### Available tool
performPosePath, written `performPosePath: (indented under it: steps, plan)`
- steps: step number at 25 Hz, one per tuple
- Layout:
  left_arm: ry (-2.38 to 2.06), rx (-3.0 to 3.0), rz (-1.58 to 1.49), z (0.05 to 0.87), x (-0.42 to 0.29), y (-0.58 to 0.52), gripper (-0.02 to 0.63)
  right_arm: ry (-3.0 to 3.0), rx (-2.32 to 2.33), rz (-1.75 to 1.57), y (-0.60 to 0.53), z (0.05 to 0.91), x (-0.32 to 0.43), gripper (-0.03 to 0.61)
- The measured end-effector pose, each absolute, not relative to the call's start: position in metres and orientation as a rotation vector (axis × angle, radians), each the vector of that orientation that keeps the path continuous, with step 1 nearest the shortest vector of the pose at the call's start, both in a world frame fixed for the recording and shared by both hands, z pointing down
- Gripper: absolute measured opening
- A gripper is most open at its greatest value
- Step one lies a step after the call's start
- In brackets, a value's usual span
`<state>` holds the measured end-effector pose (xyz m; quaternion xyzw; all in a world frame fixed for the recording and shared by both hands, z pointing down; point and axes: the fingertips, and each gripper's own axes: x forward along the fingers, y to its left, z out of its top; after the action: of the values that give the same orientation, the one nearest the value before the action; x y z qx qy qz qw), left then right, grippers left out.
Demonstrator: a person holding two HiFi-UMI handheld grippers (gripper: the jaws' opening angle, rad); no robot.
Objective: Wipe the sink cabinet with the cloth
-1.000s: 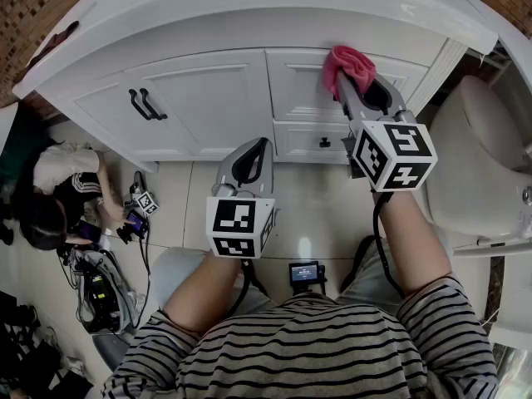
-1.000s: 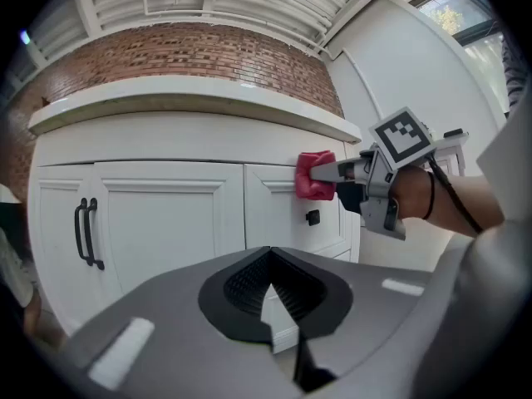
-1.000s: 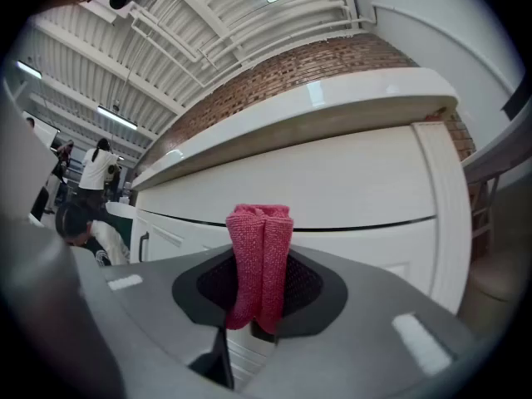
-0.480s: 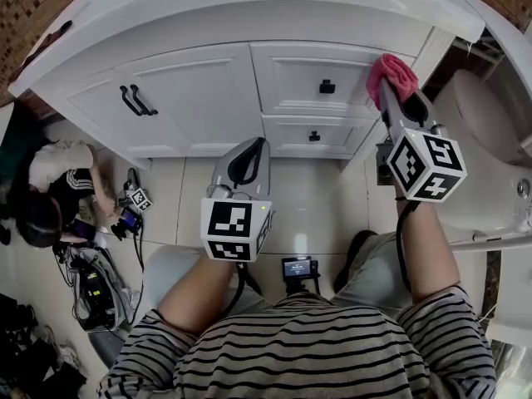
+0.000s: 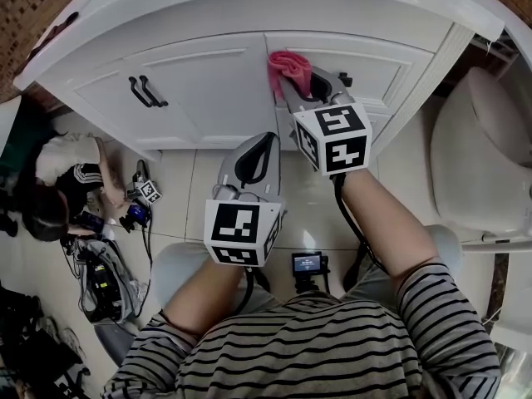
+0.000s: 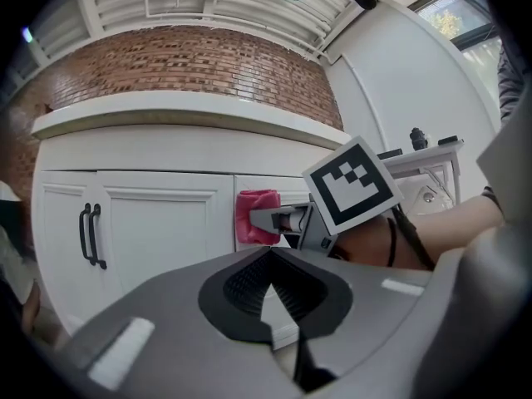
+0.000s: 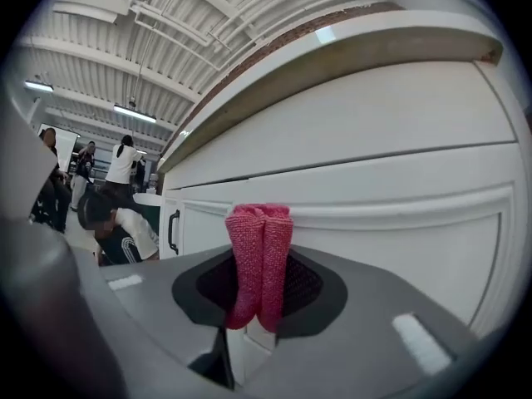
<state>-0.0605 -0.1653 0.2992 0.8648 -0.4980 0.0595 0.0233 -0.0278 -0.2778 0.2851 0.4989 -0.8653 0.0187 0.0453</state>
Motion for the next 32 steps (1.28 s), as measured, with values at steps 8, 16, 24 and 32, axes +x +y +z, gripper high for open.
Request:
performPosePath:
  steps: [8,16,24,32]
  plan:
    - [-1.524,2.680,0.186,0.299,-0.059,-0.165,-0.008,-2.529,1.649,0.085,-0.263,0.295,0.030,0.100]
    - [-1.509,2.695,0.238,0.309,-0.046,-0.164,-0.008,-2.472,1.710,0.073,-0.252,0.304,0.090,0.098]
    - [-1.494,2.708,0.273,0.313,-0.033,-0.157,-0.008,-2.421,1.820,0.090,-0.267,0.300,0.130,0.097]
    - [-1.489,2.695,0.278,0.317,-0.034,-0.155,-0.008,-2.165,2.044,0.189,-0.243,0.324,0.220,0.095]
